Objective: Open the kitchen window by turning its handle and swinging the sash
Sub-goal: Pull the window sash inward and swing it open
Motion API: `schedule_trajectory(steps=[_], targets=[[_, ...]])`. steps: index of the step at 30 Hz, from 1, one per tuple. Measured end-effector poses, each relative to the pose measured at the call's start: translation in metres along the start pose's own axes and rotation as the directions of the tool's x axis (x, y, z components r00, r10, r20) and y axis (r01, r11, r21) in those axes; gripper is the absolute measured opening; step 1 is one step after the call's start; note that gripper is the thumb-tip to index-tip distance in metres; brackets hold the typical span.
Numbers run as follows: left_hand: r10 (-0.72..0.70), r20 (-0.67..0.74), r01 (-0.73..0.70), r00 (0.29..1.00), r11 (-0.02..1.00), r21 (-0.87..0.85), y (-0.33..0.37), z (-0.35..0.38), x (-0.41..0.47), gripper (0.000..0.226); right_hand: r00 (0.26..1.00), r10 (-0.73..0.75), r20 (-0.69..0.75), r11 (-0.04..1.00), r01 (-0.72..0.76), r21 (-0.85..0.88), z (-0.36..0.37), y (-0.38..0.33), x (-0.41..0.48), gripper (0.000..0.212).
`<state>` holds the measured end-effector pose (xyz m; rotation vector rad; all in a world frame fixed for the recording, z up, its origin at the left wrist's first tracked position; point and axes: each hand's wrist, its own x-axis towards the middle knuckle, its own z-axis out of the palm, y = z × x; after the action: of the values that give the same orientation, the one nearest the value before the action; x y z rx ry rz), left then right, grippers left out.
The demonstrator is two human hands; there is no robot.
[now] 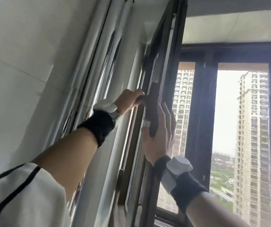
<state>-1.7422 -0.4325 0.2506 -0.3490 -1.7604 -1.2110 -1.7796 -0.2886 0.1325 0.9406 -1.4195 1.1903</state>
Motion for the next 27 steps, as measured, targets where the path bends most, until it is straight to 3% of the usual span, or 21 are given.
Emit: schedule_trajectory(steps=[8, 12, 14, 15, 17, 19, 21, 24, 27], targets=[[-0.024, -0.154, -0.004, 0.988, 0.984, -0.18, -0.014, -0.066, -0.008, 0.058, 0.986, -0.053, 0.156, 0.965, 0.09, -0.245, 0.049, -0.067, -0.011, 0.089], [0.086, -0.232, -0.037, 0.969, 0.978, 0.207, -0.01, -0.101, -0.015, 0.044, 0.98, -0.008, 0.2, 0.949, 0.07, -0.307, 0.072, -0.083, -0.011, 0.088], [0.12, -0.157, -0.083, 0.98, 0.971, 0.222, 0.006, -0.116, -0.017, 0.024, 0.981, -0.013, 0.192, 0.934, 0.08, -0.348, 0.083, -0.089, -0.012, 0.086], [0.131, -0.11, -0.106, 0.985, 0.972, 0.211, 0.018, -0.119, -0.016, 0.026, 0.983, -0.023, 0.182, 0.92, 0.092, -0.382, 0.089, -0.09, -0.013, 0.086], [0.139, -0.086, -0.105, 0.987, 0.941, 0.322, 0.049, -0.117, -0.011, 0.049, 0.986, -0.035, 0.163, 0.893, 0.104, -0.439, 0.099, -0.095, -0.014, 0.087], [0.175, -0.098, -0.089, 0.98, 0.817, 0.569, 0.078, -0.11, -0.004, 0.066, 0.985, -0.044, 0.167, 0.876, 0.119, -0.468, 0.108, -0.1, -0.015, 0.087], [0.242, -0.121, -0.065, 0.963, 0.641, 0.765, 0.093, -0.11, 0.002, 0.058, 0.981, -0.046, 0.19, 0.864, 0.135, -0.485, 0.116, -0.105, -0.015, 0.089], [0.271, -0.141, -0.028, 0.952, 0.536, 0.844, 0.099, -0.117, 0.006, 0.04, 0.979, -0.044, 0.2, 0.851, 0.142, -0.506, 0.123, -0.106, -0.014, 0.09], [0.247, -0.176, -0.01, 0.953, 0.604, 0.797, 0.099, -0.115, 0.005, 0.044, 0.978, -0.033, 0.204, 0.839, 0.138, -0.527, 0.124, -0.105, -0.013, 0.092]])
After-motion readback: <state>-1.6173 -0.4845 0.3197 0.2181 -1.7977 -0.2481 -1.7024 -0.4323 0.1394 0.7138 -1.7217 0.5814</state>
